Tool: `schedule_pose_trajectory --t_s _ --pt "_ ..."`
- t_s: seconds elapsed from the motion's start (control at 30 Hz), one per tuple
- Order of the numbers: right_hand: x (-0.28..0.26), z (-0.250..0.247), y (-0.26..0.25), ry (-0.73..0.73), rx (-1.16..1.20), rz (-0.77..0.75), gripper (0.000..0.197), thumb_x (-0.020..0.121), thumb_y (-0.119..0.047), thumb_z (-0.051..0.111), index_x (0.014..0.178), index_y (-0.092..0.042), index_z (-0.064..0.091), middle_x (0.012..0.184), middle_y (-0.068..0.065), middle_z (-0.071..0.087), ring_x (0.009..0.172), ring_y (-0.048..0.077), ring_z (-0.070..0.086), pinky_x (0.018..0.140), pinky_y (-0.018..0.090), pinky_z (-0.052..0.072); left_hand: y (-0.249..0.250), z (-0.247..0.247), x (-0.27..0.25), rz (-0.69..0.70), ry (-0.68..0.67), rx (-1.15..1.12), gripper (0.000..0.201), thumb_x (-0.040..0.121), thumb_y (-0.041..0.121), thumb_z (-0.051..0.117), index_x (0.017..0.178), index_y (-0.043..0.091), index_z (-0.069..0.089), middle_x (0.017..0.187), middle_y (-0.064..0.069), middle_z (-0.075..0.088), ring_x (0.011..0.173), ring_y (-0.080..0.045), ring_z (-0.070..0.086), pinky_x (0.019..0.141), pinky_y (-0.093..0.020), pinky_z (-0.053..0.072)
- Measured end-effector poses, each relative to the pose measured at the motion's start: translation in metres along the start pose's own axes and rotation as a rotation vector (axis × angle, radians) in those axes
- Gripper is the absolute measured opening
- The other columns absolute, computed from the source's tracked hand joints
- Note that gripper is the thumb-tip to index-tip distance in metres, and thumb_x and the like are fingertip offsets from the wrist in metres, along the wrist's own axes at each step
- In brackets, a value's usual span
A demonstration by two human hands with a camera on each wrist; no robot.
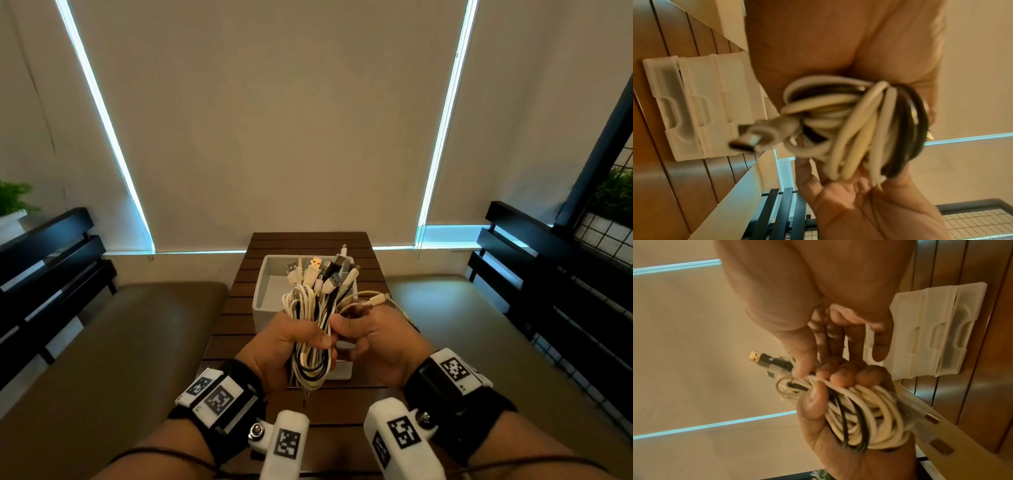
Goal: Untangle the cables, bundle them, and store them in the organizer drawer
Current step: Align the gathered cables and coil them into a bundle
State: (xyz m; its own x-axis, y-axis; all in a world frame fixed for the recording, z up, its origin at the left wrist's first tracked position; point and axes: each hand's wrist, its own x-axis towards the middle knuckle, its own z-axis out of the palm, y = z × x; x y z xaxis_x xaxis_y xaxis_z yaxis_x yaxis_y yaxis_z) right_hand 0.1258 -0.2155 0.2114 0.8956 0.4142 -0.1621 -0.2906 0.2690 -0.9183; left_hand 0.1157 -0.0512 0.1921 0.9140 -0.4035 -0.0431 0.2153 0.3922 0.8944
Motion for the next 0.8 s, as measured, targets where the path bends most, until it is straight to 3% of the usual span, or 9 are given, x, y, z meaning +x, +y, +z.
schedule_pose_trajectory --t_s 0.07,0.13,0.23,0.33,0.4,0.47,0.57,0.7,0.8 --pt "0.004 -0.003 0.002 0.047 0.01 -0.012 0.043 0.068 0.001 0.069 0.109 0.005 0.058 0.091 0.019 0.063 0.085 0.032 0.061 0.065 0.036 0.055 -0.003 -0.001 -0.001 -0.008 0.025 0.016 0.027 0.062 -0.007 0.056 0.086 0.0 0.064 0.067 -0.013 0.062 0.056 -0.023 0.063 0.054 -0.032 0.055" --pt "0.006 -0.007 0.007 0.096 -0.04 -0.01 0.038 0.066 0.001 0.07 0.104 0.002 0.061 0.089 0.015 0.067 0.083 0.028 0.063 0.074 0.041 0.05 -0.005 0.001 -0.003 -0.014 0.036 0.036 0.026 0.061 -0.007 0.057 0.085 0.0 0.064 0.067 -0.013 0.063 0.056 -0.023 0.063 0.054 -0.031 0.054" --pt "0.01 -0.008 0.015 0.153 -0.17 -0.06 0.033 0.073 0.004 0.071 0.104 0.001 0.064 0.095 0.016 0.072 0.087 0.026 0.066 0.078 0.04 0.048 -0.006 -0.001 -0.004 -0.023 0.058 0.069 0.03 0.063 -0.004 0.062 0.092 -0.002 0.065 0.068 -0.014 0.064 0.056 -0.023 0.064 0.055 -0.031 0.055" --pt "0.009 -0.008 0.017 0.18 -0.257 -0.152 0.036 0.067 0.007 0.075 0.101 0.005 0.063 0.092 0.017 0.073 0.088 0.026 0.069 0.074 0.036 0.054 -0.008 -0.003 -0.003 -0.063 0.062 0.045 0.034 0.07 0.008 0.071 0.102 -0.001 0.065 0.072 -0.012 0.064 0.057 -0.022 0.064 0.058 -0.031 0.055" --pt "0.009 -0.009 0.016 0.144 -0.285 -0.16 0.044 0.059 0.006 0.078 0.1 0.006 0.062 0.091 0.021 0.071 0.087 0.029 0.069 0.072 0.04 0.057 -0.008 -0.006 -0.005 -0.069 0.042 0.038 0.034 0.07 0.008 0.072 0.102 0.001 0.065 0.073 -0.012 0.065 0.059 -0.022 0.064 0.058 -0.031 0.055" --pt "0.009 -0.011 0.014 0.06 -0.267 -0.162 0.052 0.058 0.007 0.075 0.108 0.005 0.06 0.104 0.028 0.067 0.099 0.04 0.066 0.084 0.052 0.054 -0.007 -0.005 -0.005 -0.056 0.011 0.072 0.04 0.066 -0.003 0.066 0.106 0.0 0.063 0.074 -0.014 0.066 0.059 -0.023 0.066 0.057 -0.032 0.055" --pt "0.007 -0.013 0.013 -0.126 -0.138 -0.153 0.066 0.064 0.008 0.067 0.128 -0.001 0.053 0.123 0.026 0.061 0.115 0.038 0.06 0.096 0.052 0.049 -0.005 0.001 -0.004 -0.016 -0.039 0.123 0.049 0.063 -0.013 0.058 0.11 0.0 0.06 0.075 -0.01 0.07 0.062 -0.019 0.068 0.056 -0.031 0.056" --pt "0.004 -0.013 0.018 -0.18 -0.17 -0.185 0.043 0.077 0.011 0.057 0.118 0.0 0.06 0.111 0.017 0.07 0.105 0.028 0.066 0.083 0.034 0.055 -0.005 0.002 -0.004 -0.022 -0.039 0.181 0.047 0.061 -0.011 0.06 0.107 0.001 0.061 0.076 -0.006 0.072 0.065 -0.017 0.069 0.058 -0.03 0.056" --pt "0.003 -0.013 0.022 -0.122 -0.256 -0.19 0.033 0.071 0.003 0.062 0.104 0.005 0.065 0.089 0.021 0.067 0.081 0.035 0.064 0.064 0.04 0.053 -0.004 0.002 -0.007 -0.03 -0.051 0.232 0.041 0.068 -0.008 0.064 0.108 0.0 0.063 0.087 -0.011 0.072 0.078 -0.024 0.07 0.071 -0.034 0.056"
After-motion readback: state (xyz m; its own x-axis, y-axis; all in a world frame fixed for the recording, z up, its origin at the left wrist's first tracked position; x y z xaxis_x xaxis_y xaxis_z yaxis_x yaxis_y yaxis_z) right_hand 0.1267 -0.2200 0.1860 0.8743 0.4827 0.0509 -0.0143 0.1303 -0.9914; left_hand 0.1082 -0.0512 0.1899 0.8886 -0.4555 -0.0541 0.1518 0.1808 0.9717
